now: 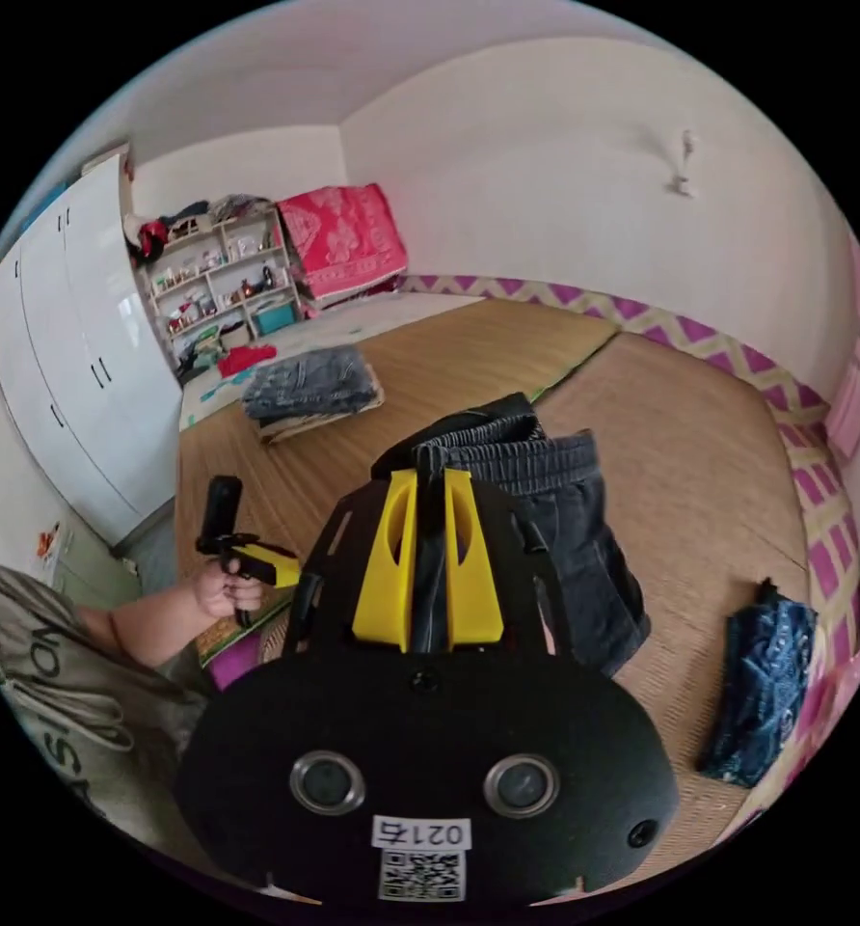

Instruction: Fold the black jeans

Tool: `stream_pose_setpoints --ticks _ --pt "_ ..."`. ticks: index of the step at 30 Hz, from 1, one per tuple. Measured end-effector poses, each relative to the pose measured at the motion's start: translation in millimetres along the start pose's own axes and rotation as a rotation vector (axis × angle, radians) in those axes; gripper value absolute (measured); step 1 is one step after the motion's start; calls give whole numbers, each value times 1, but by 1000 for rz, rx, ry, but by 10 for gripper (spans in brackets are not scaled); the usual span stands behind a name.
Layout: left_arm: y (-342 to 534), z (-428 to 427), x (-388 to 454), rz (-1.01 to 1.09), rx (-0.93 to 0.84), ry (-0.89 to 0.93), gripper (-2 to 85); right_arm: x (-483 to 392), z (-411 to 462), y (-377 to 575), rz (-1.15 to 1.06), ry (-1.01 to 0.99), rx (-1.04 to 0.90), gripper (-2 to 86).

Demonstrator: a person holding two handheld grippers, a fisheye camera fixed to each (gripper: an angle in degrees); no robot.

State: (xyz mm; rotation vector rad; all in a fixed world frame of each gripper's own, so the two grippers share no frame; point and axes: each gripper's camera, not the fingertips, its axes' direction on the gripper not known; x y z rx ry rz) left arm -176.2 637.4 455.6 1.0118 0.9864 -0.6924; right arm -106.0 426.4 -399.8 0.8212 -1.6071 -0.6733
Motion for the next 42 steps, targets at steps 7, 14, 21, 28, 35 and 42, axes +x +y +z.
stream_pose_setpoints --ticks 7,14,21,28,35,42 --pt "5 -126 123 88 19 -280 -9 -138 198 46 17 -158 -176 54" --pt "23 -188 123 24 20 -314 -9 -159 173 75 -41 -189 -165 80" --pt "9 -205 113 -9 70 -262 -9 -220 178 96 -254 22 -183 81" --pt "-12 -211 111 -15 49 -292 -9 -255 184 124 -403 262 -175 103" --pt "-37 -211 107 -30 67 -281 -9 -106 143 135 102 -191 -84 44" --pt "-73 -186 106 -21 50 -277 -9 126 -31 212 552 -518 271 38"
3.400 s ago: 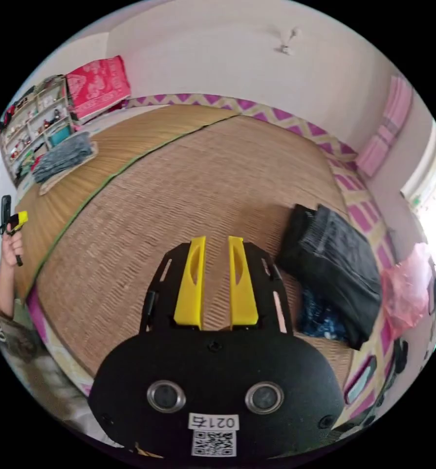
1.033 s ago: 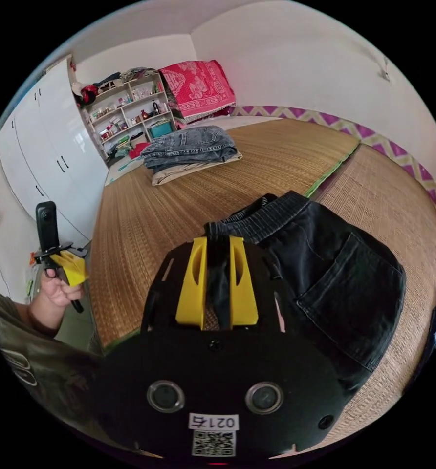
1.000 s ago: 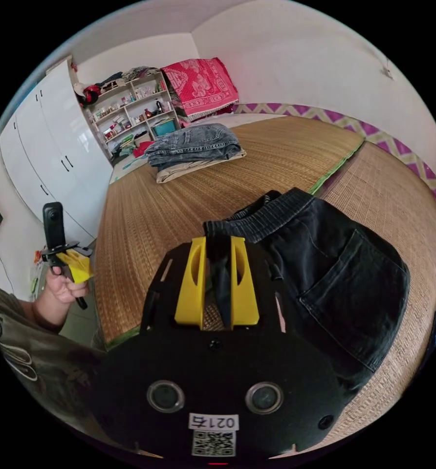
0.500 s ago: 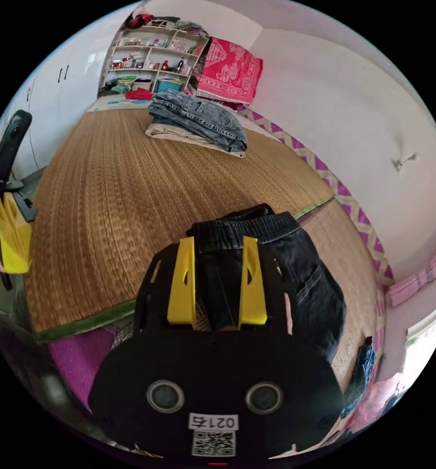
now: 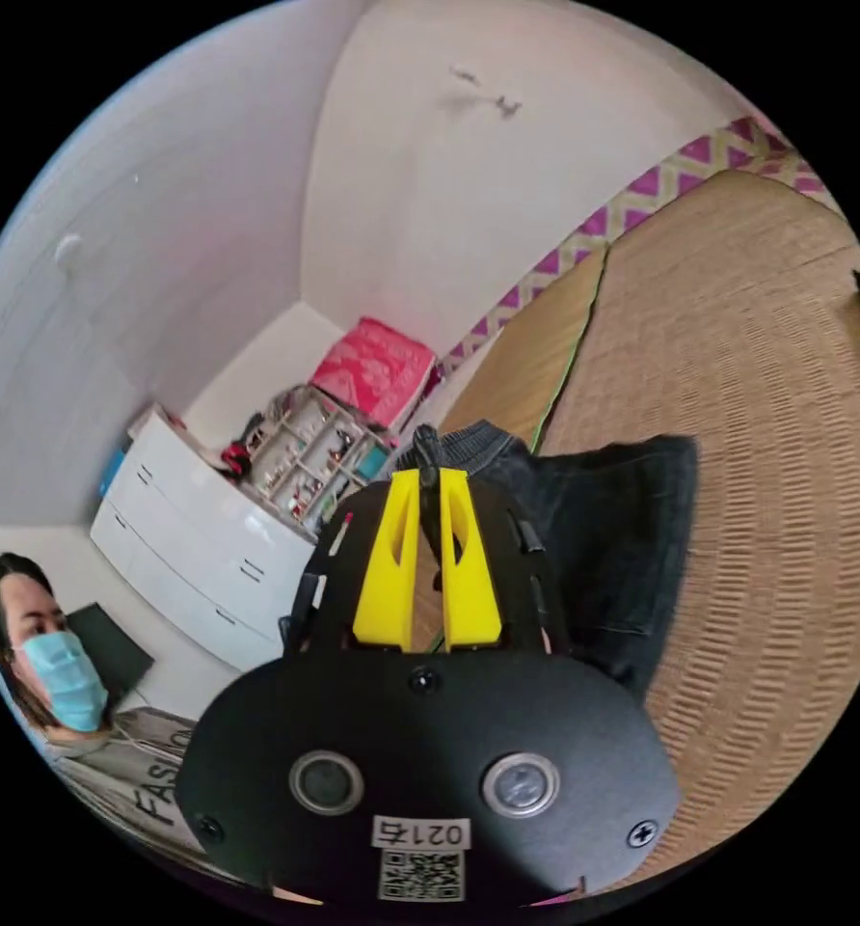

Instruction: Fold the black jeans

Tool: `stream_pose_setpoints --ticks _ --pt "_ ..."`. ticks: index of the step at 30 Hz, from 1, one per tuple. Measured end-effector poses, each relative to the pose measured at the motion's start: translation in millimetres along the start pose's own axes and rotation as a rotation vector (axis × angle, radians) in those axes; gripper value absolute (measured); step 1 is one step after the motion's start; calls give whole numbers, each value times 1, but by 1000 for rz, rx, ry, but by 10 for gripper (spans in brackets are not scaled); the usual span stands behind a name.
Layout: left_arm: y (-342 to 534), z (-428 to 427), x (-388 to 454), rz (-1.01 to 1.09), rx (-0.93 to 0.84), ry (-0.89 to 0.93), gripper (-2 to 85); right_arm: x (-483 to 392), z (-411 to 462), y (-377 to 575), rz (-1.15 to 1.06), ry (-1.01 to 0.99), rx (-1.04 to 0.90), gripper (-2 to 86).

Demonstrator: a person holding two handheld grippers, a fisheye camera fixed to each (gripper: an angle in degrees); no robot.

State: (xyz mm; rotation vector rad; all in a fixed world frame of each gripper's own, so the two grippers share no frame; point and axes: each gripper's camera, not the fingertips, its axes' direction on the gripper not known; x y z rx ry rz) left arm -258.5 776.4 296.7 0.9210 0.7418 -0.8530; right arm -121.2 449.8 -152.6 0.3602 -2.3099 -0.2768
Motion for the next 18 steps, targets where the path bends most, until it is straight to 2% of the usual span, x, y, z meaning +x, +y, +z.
stream_pose_setpoints --ticks 2,6,8,10,11,12,13,14,15,18 --pt "-10 13 1 4 -8 4 -9 30 -121 1 43 16 135 40" --pt "-34 53 4 4 -21 30 -9 79 -288 45 121 96 351 40" --pt "-44 73 7 2 -28 43 -9 129 -374 94 248 318 420 33" --pt "-56 105 12 0 -51 53 -9 179 -421 137 359 460 441 22" --pt "-59 113 14 1 -59 54 -9 212 -449 174 460 421 483 17" --pt "-65 131 17 5 -79 56 -9 222 -460 192 490 383 522 14" --pt "-73 150 22 14 -107 56 -9 223 -469 218 454 315 606 8" --pt "-77 160 24 20 -122 55 -9 209 -461 221 367 316 594 3" --pt "-85 180 31 38 -152 46 -9 200 -451 216 319 329 558 1" --pt "-112 238 56 132 -238 8 -9 157 -353 164 81 362 262 -4"
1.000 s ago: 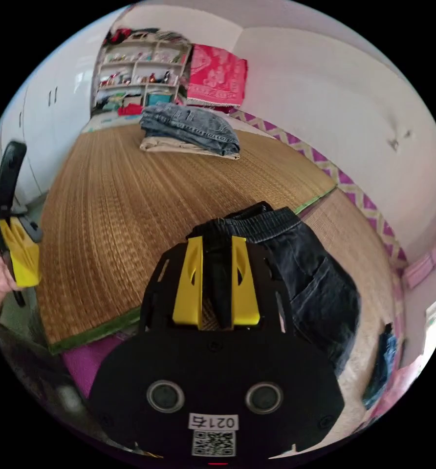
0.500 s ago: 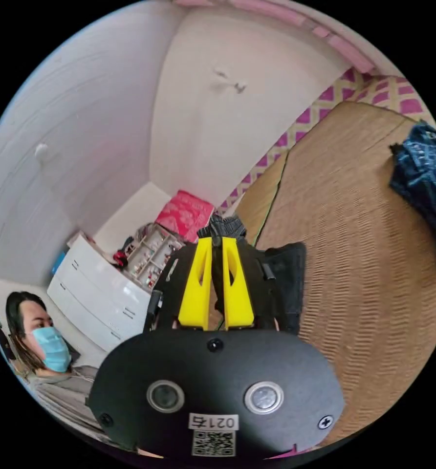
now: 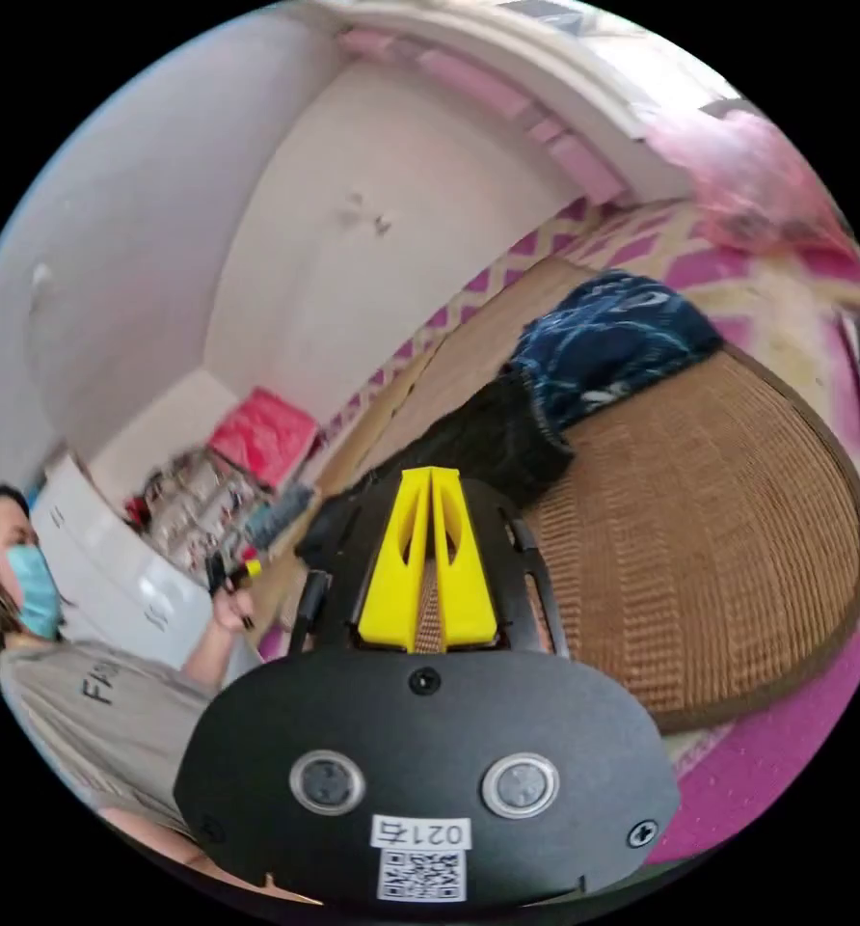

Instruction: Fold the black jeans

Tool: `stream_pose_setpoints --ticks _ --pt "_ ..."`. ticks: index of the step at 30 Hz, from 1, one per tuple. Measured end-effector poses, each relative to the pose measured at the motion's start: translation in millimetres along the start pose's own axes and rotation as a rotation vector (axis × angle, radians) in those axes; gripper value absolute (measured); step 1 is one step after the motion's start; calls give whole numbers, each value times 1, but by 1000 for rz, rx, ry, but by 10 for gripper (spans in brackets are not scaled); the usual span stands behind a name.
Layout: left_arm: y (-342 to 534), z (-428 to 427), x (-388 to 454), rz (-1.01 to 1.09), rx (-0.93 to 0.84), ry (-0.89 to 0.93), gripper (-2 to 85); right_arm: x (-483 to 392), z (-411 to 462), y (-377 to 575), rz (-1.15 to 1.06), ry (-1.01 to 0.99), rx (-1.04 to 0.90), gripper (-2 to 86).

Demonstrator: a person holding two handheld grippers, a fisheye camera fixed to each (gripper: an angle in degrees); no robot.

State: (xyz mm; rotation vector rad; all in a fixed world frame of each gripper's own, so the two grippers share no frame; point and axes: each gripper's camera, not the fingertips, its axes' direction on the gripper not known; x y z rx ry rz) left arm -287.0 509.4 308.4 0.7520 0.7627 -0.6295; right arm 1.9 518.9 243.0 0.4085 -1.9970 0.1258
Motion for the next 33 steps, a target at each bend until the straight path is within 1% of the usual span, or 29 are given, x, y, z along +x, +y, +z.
stream_pose_setpoints --ticks 2,3,5,6,7,8,9,11,13,14,16,21,24,26,27,29,31,32,33 --pt "-28 35 16 74 -64 -46 -7 -72 98 -13 -240 135 -209 -6" --pt "-45 59 26 119 -109 -91 -6 -89 124 -14 -301 189 -256 -6" --pt "-68 97 43 203 -161 -164 -1 -137 220 -12 -482 406 -375 -6" --pt "-82 123 52 253 -191 -241 4 -146 241 -12 -520 437 -397 -7" --pt "-94 151 62 324 -221 -306 15 -159 283 -12 -584 483 -457 -7" --pt "-99 165 65 357 -240 -338 21 -170 323 -13 -634 497 -550 -7" --pt "-109 194 68 397 -285 -394 39 -174 342 -13 -651 499 -602 -7" --pt "-124 235 69 439 -358 -429 65 -184 409 -9 -703 540 -809 -8" --pt "-138 280 69 471 -450 -451 82 -194 440 -8 -735 566 -889 -7" --pt "-140 288 69 480 -468 -458 84 -199 457 -8 -732 569 -929 -7" --pt "-143 316 68 527 -517 -479 94 -206 478 -6 -750 574 -969 -7" --pt "-127 352 54 626 -632 -530 108 -224 520 9 -822 588 -1012 -7" --pt "-113 354 41 660 -643 -545 106 -229 541 10 -823 570 -1044 -6" --pt "-109 347 27 628 -650 -529 90 -231 558 8 -808 555 -1075 -6" --pt "-109 340 15 595 -650 -517 61 -231 562 8 -802 553 -1083 -6" --pt "-113 315 -4 510 -602 -454 35 -234 577 8 -786 551 -1108 -6" --pt "-114 254 -30 408 -461 -374 13 -236 586 9 -786 558 -1117 -6" --pt "-114 231 -34 393 -405 -373 10 -237 590 11 -787 563 -1118 -6" --pt "-115 177 -40 362 -300 -371 5 -238 592 12 -786 565 -1118 -6"
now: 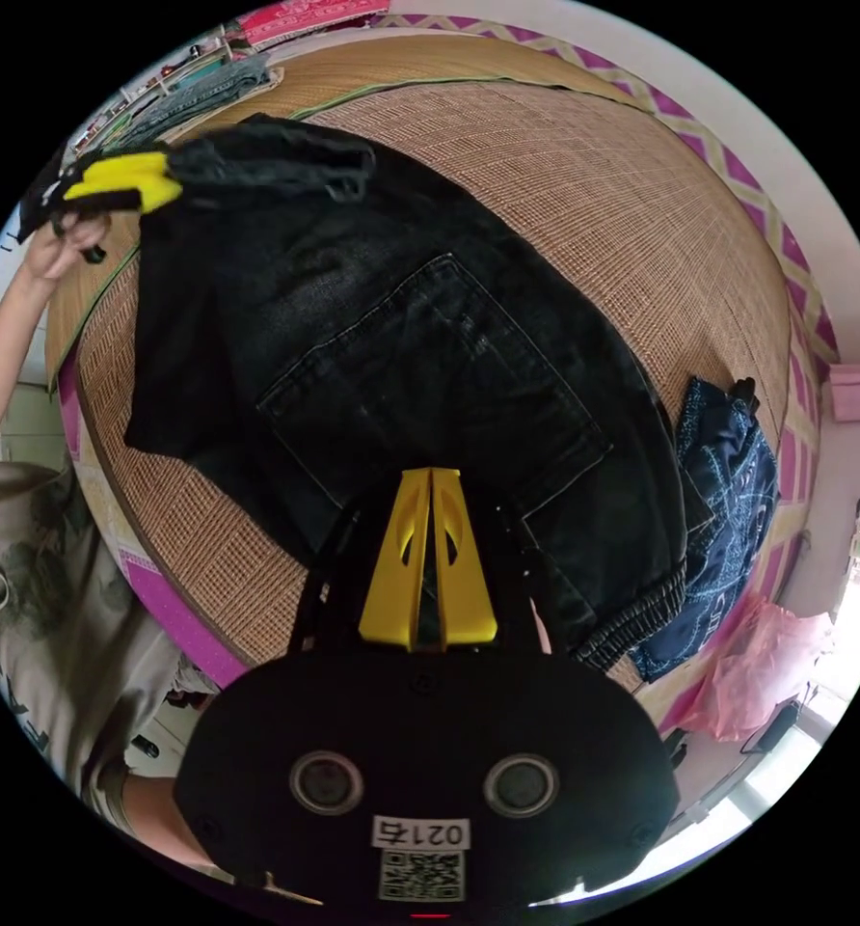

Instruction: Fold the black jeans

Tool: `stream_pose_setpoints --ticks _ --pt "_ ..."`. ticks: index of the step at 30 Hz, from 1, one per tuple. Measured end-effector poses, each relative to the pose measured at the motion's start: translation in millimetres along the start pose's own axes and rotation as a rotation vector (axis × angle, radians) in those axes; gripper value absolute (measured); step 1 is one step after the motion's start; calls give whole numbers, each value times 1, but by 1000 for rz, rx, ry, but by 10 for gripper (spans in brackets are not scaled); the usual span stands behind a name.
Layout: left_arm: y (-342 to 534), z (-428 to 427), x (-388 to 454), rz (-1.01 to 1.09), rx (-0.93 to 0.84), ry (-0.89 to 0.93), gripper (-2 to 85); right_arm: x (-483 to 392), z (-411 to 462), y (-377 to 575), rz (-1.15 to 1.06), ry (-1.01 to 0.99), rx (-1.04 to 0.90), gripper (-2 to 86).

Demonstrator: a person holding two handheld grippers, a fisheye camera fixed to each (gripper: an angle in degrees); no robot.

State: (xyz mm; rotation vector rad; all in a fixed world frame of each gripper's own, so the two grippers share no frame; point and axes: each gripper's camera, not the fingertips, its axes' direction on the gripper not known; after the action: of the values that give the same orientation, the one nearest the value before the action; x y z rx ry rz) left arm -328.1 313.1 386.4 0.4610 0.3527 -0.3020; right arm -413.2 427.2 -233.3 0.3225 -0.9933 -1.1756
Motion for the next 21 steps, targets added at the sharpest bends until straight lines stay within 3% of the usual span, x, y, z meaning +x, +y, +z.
stream_pose_setpoints --ticks 4,8,10,12,16,21 --pt "121 -195 -90 -186 322 -85 -2 -6 4 -9 9 14 5 -7" --pt "277 -330 -170 -416 448 -287 -5 -8 6 -13 30 15 11 -7" --pt "397 -385 -227 -631 521 -365 -7 -7 7 -14 43 11 15 -7" --pt "484 -403 -271 -784 538 -358 -8 -6 7 -13 58 6 19 -7" --pt "610 -356 -348 -972 322 -320 -9 1 6 -10 97 -16 34 -7" --pt "685 -334 -362 -1041 386 -226 -8 17 3 2 125 -86 69 -9"
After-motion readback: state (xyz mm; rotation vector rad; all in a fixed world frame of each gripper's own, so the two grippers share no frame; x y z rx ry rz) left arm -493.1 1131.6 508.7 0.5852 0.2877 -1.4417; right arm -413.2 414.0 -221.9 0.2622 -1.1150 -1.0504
